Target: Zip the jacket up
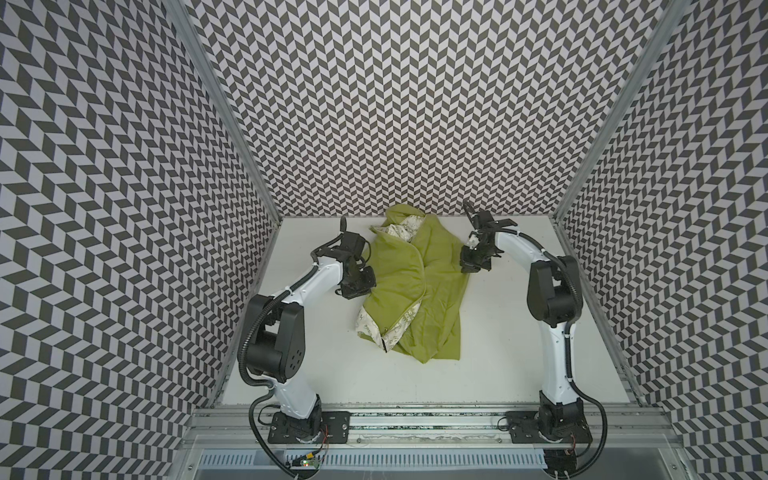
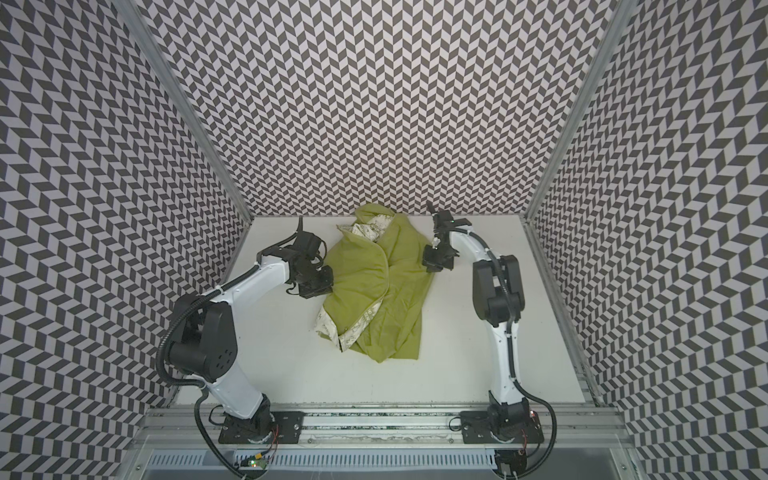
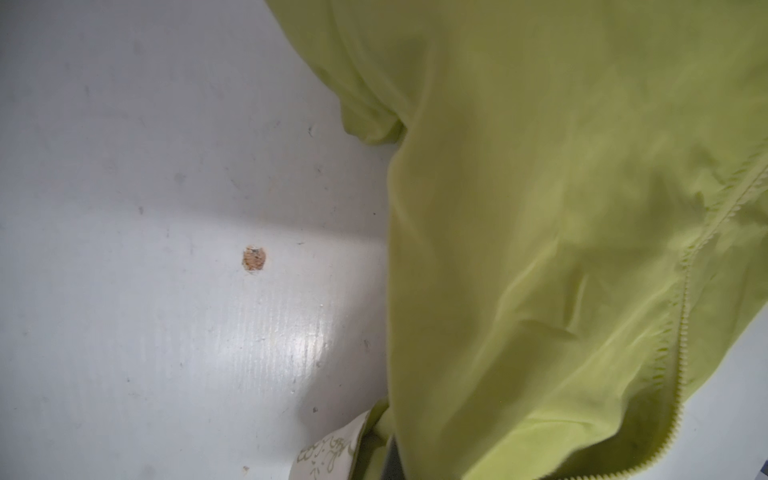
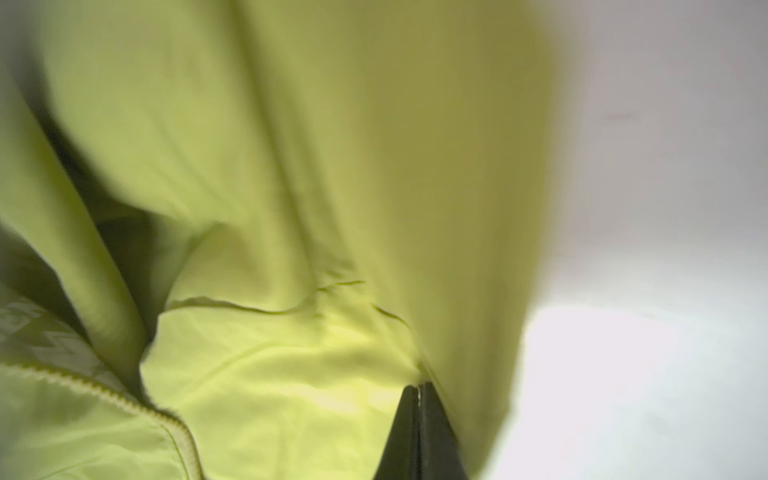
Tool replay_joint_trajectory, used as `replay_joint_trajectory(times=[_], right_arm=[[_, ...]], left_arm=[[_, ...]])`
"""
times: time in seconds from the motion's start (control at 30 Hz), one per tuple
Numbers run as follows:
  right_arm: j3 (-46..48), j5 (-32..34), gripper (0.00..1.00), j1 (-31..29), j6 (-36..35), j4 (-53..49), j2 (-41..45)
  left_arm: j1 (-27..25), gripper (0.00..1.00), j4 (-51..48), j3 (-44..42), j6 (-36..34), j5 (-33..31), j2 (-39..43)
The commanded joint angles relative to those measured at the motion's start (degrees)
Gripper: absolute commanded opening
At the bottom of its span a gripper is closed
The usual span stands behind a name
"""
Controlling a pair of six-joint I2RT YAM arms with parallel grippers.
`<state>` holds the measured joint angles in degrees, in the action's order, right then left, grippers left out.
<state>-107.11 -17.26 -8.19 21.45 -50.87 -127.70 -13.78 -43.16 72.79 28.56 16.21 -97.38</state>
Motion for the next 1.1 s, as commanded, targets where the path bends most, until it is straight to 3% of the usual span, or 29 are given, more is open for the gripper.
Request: replay_joint_trajectory(times=[0.0, 0.07, 0.17, 0.3, 0.4, 0.57, 0.8, 1.0, 1.07], right_arm=[[0.9, -0.9, 0.0, 0.9, -1.2, 1.3, 6.2], [0.1, -1.8, 0.13, -0.4, -0.1, 0.1, 6.6], [-0.5, -2.7, 0.46, -3.2, 3.0, -0.1, 6.6], [-0.6, -2.7, 0.67, -6.1, 8.2, 1.9, 5.5], [-3.4, -0.8, 0.68, -8.1, 9.6, 0.8, 2.8], [-9.9, 2.4, 0.63, -10.4, 11.7, -1.4, -2.2], [-20.3, 8.3, 0.71, -11.5, 12.3, -7.8, -10.2], [-28.0, 12.7, 0.71, -13.0, 11.8, -12.5, -15.6], [-28.6, 12.9, 0.66, -13.3, 12.0, -12.7, -17.0]], left_arm=[[0.9, 0.0, -1.1, -1.6, -0.2, -0.7, 1.7], [0.9, 0.0, -1.0, -2.2, -0.1, -0.4, 1.8], [0.7, 0.0, -0.1, -3.2, 0.4, 1.3, 2.3], [-1.4, 0.0, 0.4, -4.5, 1.2, 4.5, 3.1], [-5.2, 0.0, 1.6, -6.1, 2.0, 6.2, 4.0], [-10.1, 0.0, 4.0, -8.1, 4.4, 7.7, 4.6], [-10.8, 0.0, 5.3, -9.6, 5.7, 8.9, 5.8], [-10.8, 0.0, 6.1, -10.0, 5.7, 9.4, 5.5], [-10.8, 0.0, 6.4, -10.0, 5.8, 9.5, 5.1]])
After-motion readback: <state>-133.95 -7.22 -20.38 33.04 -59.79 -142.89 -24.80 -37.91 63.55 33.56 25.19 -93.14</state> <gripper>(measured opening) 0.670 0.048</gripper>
